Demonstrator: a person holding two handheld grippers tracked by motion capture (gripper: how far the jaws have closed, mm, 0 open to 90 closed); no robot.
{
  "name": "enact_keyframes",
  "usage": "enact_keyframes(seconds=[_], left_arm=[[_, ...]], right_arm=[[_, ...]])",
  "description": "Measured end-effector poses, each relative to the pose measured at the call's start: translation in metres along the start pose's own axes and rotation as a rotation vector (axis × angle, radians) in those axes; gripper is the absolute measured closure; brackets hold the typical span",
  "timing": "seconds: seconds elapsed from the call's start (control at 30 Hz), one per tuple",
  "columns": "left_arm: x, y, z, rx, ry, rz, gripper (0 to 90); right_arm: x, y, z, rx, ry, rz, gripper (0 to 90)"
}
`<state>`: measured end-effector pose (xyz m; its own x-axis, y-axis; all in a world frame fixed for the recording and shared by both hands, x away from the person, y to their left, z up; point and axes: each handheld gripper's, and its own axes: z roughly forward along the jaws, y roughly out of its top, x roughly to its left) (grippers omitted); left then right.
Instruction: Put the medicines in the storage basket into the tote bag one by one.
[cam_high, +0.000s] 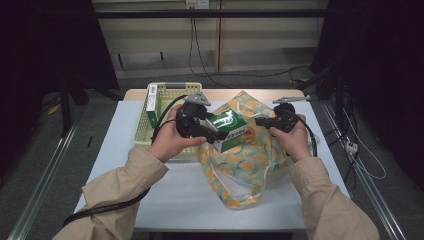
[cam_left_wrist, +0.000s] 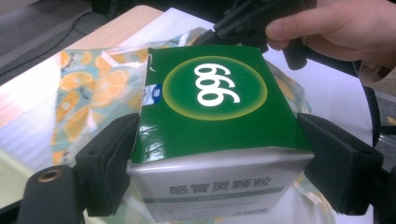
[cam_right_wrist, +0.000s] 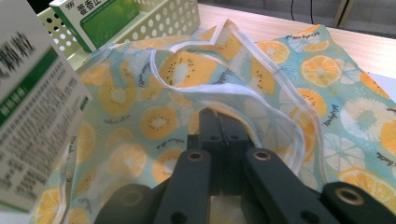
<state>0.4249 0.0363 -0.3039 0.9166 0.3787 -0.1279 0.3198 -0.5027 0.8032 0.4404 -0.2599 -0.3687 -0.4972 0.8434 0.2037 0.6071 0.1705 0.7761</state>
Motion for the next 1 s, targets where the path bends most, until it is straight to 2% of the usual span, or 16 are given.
enact_keyframes(seconds=[0.23,0.53,0.83,0.87,0.9,0.93,1.0], left_arm=[[-0.008,-0.010,0.023,0.026,-0.028,0.014,16.4],[-0.009,-0.021,0.055,0.059,-0.028,0.021,16.4],[-0.008,-0.029,0.087,0.044,-0.028,-0.006,16.4],[-0.008,-0.030,0.091,0.041,-0.027,-0.007,16.4],[-0.009,-0.031,0.094,0.048,-0.008,-0.001,16.4],[-0.008,-0.032,0.098,0.042,-0.019,-0.001,16.4],[-0.006,-0.033,0.104,0.034,-0.014,-0.006,16.4]], right_arm=[[0.001,0.001,-0.002,-0.004,0.005,0.000,90.0],[0.003,0.002,-0.005,-0.008,0.014,-0.006,90.0],[0.001,0.008,-0.009,-0.017,0.007,0.004,90.0],[0.000,0.009,-0.010,-0.020,0.007,0.006,90.0],[0.000,0.011,-0.011,-0.020,0.004,0.005,90.0],[-0.001,0.012,-0.012,-0.023,0.001,0.006,90.0],[-0.001,0.014,-0.014,-0.025,0.001,0.009,90.0]])
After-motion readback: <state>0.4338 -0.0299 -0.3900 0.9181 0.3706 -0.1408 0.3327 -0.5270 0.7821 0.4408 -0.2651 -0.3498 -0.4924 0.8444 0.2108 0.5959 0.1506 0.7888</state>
